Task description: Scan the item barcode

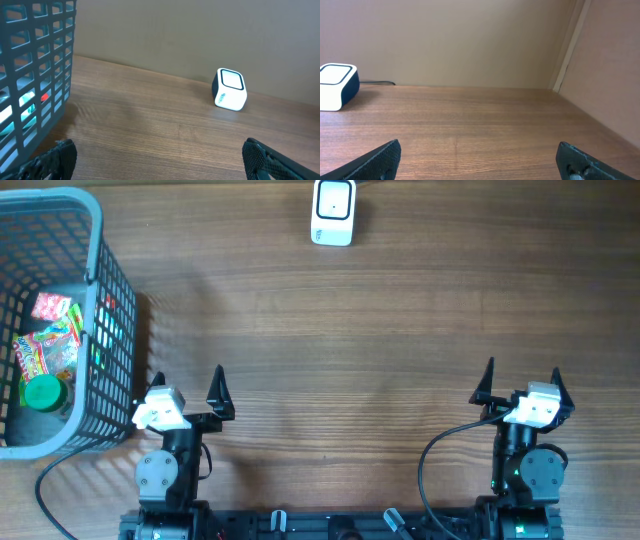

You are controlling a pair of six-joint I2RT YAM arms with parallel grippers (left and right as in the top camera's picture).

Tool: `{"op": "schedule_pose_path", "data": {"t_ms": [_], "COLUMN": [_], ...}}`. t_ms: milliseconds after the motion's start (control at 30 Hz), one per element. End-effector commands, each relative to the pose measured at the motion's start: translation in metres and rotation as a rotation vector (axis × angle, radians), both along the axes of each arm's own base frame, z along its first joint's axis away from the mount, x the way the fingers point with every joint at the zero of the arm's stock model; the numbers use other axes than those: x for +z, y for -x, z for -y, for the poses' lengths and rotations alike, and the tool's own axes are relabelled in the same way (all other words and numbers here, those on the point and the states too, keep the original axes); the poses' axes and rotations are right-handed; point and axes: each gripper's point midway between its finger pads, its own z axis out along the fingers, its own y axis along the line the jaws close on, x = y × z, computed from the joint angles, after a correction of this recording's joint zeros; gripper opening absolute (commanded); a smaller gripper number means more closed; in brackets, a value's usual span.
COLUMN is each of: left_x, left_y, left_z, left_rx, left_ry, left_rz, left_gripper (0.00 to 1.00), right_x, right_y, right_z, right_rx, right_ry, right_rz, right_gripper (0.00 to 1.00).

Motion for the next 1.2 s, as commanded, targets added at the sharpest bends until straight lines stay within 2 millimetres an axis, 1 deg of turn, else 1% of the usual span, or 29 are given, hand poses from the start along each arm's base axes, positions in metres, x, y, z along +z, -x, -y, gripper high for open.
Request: {"op": "schedule_pose_path", "data": {"t_ms": [0,1167], "left_x": [-0.0033,-0.0033], "left_y": [-0.0005,-0.0005], "left_z": [-0.0028,-0.0028], "left_rx": [0.015,0.015], "left_ry": [0.005,0.005], "left_rz": [-0.002,-0.002], "left_gripper": [1.0,1.0], "right_x": [0.0028,0.0028], "right_y": [0.0001,0.0001], "right_z": [-0.0033,-0.0033], "right_rx": [0.017,0.017], "right_ry": [0.01,0.01], "right_rz": [0.012,0.012], "right_gripper": [1.0,0.99]}}
